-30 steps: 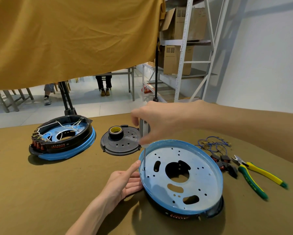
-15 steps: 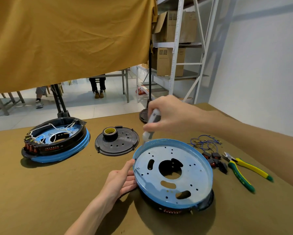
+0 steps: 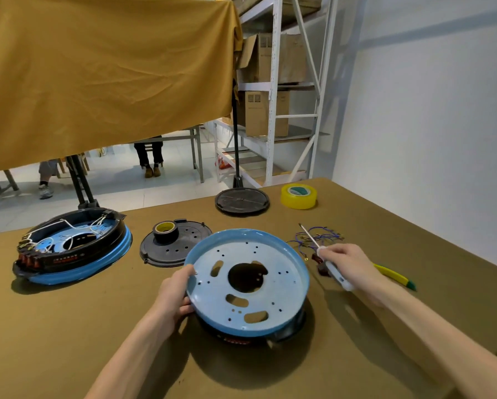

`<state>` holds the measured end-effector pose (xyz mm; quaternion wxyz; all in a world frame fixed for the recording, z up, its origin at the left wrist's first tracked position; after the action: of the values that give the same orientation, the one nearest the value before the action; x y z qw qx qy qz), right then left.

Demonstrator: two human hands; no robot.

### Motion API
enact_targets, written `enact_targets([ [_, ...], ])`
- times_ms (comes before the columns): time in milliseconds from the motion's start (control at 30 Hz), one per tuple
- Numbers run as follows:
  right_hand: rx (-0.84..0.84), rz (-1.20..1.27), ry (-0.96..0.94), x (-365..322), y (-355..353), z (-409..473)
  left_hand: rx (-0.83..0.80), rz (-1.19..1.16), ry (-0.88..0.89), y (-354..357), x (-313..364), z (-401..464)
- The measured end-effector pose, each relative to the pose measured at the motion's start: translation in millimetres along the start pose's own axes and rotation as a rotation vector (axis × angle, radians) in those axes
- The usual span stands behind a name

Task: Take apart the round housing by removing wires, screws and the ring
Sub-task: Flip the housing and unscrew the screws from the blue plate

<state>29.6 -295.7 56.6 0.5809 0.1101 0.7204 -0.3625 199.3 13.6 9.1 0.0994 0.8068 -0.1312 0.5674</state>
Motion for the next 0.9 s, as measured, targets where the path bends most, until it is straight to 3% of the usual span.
enact_targets([
  [133, 0.115, -0.420, -0.138, 25, 7, 7, 0.076, -0.024, 0.022, -10, -1, 4],
  [400, 0.124, -0.853, -0.216, 21, 32, 20, 0.014, 0.021, 0.005, -18, -9, 15],
  [467, 0.195, -0.803, -0.286, 9, 31, 18, 0.007, 0.019, 0.018, -19, -11, 16],
  [567, 0.239, -0.517, -0.442, -26, 40, 10, -0.021, 0.003, 0.042, -19, -10, 16],
  [667, 0.063, -0.454, -0.642, -70, 82, -4, -0.082, -0.040, 0.030, -18, -7, 15],
  [767, -0.197, -0.492, -0.709, -91, 141, -15, -0.124, -0.085, -0.014, -18, -4, 14],
  [900, -0.280, -0.482, -0.718, -94, 192, -16, -0.129, -0.096, -0.026, -17, -4, 15],
])
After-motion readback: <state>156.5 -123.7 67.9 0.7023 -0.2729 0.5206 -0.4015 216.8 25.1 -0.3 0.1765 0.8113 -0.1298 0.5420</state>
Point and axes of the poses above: each hand's wrist, its own z-axis towards the middle knuckle, its own y-axis out of the palm, x = y × z, the point moved 4 cm from there along z, towards the middle knuckle, and after that the axes turned 1 degree about y, right-handed, at the moved point
